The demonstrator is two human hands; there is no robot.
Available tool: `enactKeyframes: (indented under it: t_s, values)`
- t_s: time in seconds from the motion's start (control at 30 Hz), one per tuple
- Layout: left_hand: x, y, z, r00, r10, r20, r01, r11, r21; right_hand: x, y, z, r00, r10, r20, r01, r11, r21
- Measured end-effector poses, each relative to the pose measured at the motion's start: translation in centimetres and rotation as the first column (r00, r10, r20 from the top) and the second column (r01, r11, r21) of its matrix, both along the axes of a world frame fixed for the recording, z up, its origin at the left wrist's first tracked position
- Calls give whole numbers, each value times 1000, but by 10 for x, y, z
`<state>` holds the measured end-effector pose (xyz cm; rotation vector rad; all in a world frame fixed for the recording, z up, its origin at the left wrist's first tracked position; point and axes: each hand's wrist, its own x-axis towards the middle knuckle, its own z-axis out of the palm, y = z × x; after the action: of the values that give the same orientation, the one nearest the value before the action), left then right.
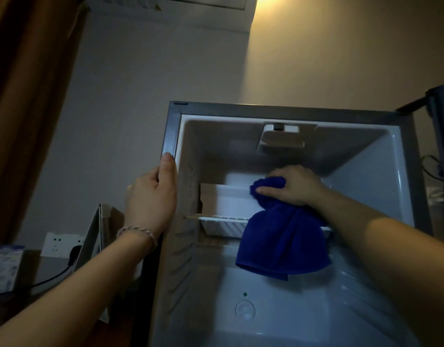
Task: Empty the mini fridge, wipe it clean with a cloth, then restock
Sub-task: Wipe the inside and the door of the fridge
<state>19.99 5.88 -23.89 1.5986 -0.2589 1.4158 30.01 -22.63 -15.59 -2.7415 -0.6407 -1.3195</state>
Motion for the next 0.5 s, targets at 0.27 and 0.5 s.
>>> enactKeyframes:
  t_s: [0.27,0.5]
  values:
    - [4,2,0,1000,17,6,-17,1000,-13,23,110,13,990,136,-44,-141,977,-157]
    - [10,3,0,999,16,28,-16,1000,-23,33,113,17,977,200,-74,-206,973,-100]
